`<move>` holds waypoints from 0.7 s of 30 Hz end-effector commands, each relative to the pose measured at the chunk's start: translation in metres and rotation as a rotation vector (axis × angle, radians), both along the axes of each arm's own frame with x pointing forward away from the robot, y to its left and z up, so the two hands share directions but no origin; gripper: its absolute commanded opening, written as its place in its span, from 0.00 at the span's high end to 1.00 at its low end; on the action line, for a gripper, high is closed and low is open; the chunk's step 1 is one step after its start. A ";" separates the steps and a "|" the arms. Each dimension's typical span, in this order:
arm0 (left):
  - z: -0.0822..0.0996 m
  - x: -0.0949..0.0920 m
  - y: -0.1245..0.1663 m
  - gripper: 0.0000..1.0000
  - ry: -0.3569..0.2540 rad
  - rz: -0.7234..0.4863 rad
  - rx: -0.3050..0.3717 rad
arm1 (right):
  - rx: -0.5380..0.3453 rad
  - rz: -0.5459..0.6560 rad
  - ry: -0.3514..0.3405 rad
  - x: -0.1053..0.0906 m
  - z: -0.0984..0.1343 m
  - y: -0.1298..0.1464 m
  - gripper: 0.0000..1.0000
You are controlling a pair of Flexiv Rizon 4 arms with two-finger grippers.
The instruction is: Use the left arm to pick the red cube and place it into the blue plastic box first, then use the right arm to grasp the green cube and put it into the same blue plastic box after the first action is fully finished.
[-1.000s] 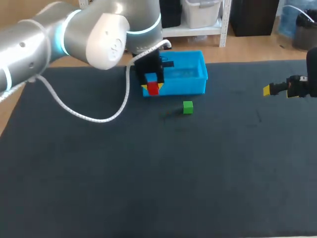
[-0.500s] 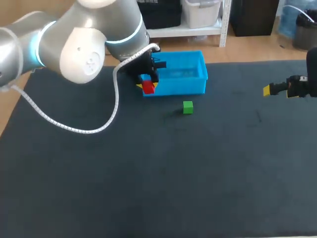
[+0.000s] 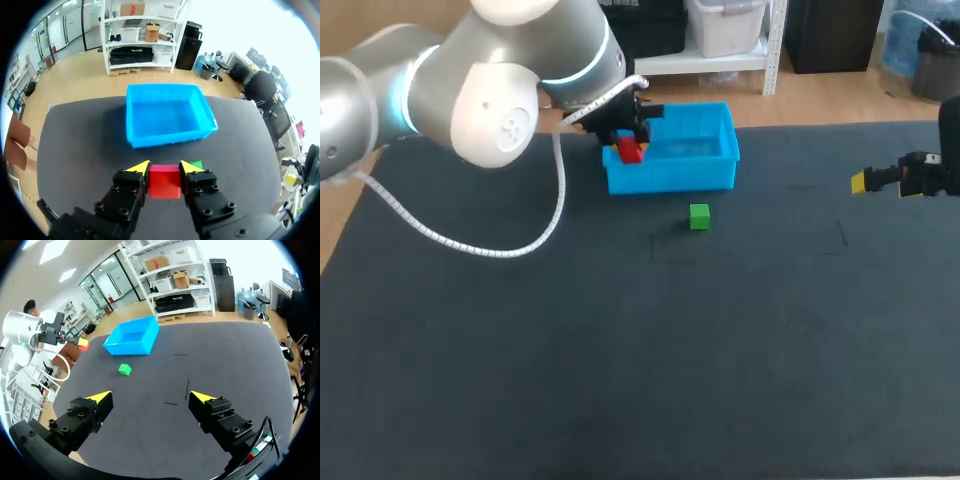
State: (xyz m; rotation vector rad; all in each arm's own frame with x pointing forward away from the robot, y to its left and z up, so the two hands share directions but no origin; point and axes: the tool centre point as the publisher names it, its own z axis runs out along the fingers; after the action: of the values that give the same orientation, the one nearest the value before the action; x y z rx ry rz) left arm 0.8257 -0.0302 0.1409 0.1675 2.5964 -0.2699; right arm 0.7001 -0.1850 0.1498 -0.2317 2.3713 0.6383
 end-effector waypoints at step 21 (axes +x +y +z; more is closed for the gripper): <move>-0.027 0.095 -0.014 1.00 -0.028 0.033 0.025 | -0.001 0.000 0.001 0.000 0.000 0.000 0.00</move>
State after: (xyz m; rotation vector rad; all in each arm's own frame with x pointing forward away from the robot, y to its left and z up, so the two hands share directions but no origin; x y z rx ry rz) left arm 0.9053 -0.0361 0.1207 0.1383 2.5570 -0.2270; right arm 0.7001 -0.1850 0.1498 -0.2317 2.3713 0.6383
